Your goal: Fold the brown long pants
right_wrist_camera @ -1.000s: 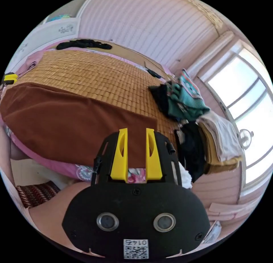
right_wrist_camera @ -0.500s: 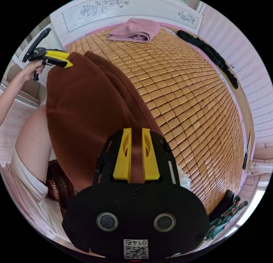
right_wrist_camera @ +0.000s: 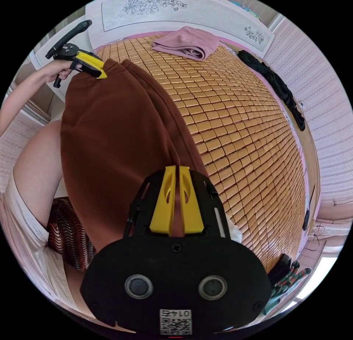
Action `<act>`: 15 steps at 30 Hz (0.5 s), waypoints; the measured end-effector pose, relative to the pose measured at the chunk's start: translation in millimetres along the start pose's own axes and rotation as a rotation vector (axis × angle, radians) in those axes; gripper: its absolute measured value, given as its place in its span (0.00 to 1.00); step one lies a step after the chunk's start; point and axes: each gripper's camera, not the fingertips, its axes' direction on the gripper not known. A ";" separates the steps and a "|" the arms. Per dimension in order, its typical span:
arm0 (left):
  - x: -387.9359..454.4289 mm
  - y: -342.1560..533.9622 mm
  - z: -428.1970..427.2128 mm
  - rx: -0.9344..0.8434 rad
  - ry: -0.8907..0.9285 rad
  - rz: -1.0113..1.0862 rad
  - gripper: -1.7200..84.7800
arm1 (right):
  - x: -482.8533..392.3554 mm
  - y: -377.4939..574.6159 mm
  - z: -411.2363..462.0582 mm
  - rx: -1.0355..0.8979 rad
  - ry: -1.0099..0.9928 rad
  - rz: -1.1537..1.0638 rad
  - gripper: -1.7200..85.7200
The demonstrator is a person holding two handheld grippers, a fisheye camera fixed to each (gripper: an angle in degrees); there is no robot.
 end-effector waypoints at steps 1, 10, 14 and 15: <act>2.2 1.6 -4.9 0.012 -0.024 0.016 0.12 | -2.6 1.0 -5.0 0.010 0.007 -0.002 0.03; 11.9 7.3 -40.5 0.031 -0.154 0.070 0.12 | -16.9 0.6 -48.2 0.071 0.067 0.010 0.03; 13.9 10.0 -60.0 0.053 -0.176 0.088 0.12 | -18.8 1.8 -68.6 0.086 0.052 0.009 0.02; 14.0 10.3 -63.3 0.057 -0.177 0.090 0.12 | -18.7 1.7 -71.4 0.087 0.049 0.010 0.02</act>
